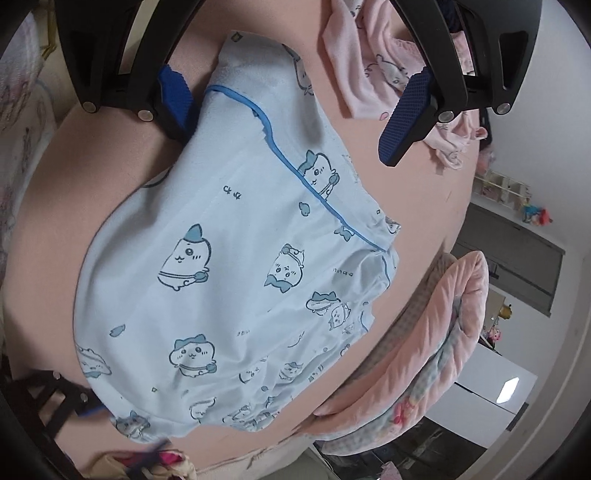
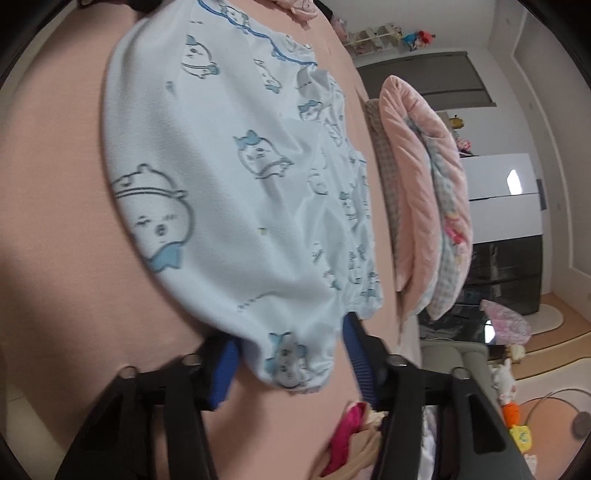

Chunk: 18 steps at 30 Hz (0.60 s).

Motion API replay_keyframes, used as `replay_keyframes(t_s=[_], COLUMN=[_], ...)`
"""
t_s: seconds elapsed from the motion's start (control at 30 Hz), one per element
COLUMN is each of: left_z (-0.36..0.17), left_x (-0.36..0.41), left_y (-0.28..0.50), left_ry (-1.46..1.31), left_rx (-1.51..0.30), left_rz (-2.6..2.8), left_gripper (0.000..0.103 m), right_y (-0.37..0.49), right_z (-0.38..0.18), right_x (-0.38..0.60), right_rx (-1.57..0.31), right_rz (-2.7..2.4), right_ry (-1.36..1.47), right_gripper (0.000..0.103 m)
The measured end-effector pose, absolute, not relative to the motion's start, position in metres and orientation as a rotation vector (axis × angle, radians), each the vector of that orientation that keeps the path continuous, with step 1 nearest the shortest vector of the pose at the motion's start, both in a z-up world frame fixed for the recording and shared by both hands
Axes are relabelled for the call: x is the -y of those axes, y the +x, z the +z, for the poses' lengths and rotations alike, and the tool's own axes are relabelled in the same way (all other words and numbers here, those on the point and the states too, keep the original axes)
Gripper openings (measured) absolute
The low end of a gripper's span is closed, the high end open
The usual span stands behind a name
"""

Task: Fold clothes

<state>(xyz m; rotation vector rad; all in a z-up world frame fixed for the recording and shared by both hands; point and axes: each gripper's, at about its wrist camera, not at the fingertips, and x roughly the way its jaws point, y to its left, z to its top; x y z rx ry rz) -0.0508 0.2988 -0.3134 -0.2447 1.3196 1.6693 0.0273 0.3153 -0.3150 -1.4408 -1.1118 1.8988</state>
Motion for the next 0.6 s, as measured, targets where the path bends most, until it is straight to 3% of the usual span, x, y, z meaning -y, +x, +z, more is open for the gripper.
replay_keyframes(t_s=[0.07, 0.1, 0.27, 0.37, 0.53, 0.6], left_z=[-0.314, -0.314, -0.315, -0.319, -0.327, -0.331], left_x=[-0.298, -0.298, -0.296, -0.293, -0.287, -0.286], left_y=[-0.049, -0.047, -0.043, -0.034, -0.02, -0.015], left_ry=[-0.239, -0.233, -0.229, -0.229, -0.224, -0.203], left_rx=[-1.321, -1.324, -1.325, -1.321, -1.314, -1.32], left_rz=[1.668, 1.669, 1.653, 1.613, 1.557, 1.56], left_gripper=[0.09, 0.09, 0.086, 0.064, 0.008, 0.005], right_y=[0.029, 0.03, 0.031, 0.03, 0.032, 0.031], right_z=[-0.321, -0.325, -0.323, -0.325, -0.325, -0.326], right_x=[-0.312, -0.311, -0.315, -0.315, -0.312, -0.312], right_rx=[1.077, 1.059, 1.003, 1.015, 1.0, 0.997], right_rz=[1.924, 1.937, 1.978, 1.966, 1.963, 1.961], right_ry=[-1.462, -1.473, -1.44, -1.45, -1.433, -1.432], right_gripper=[0.012, 0.006, 0.006, 0.006, 0.006, 0.006])
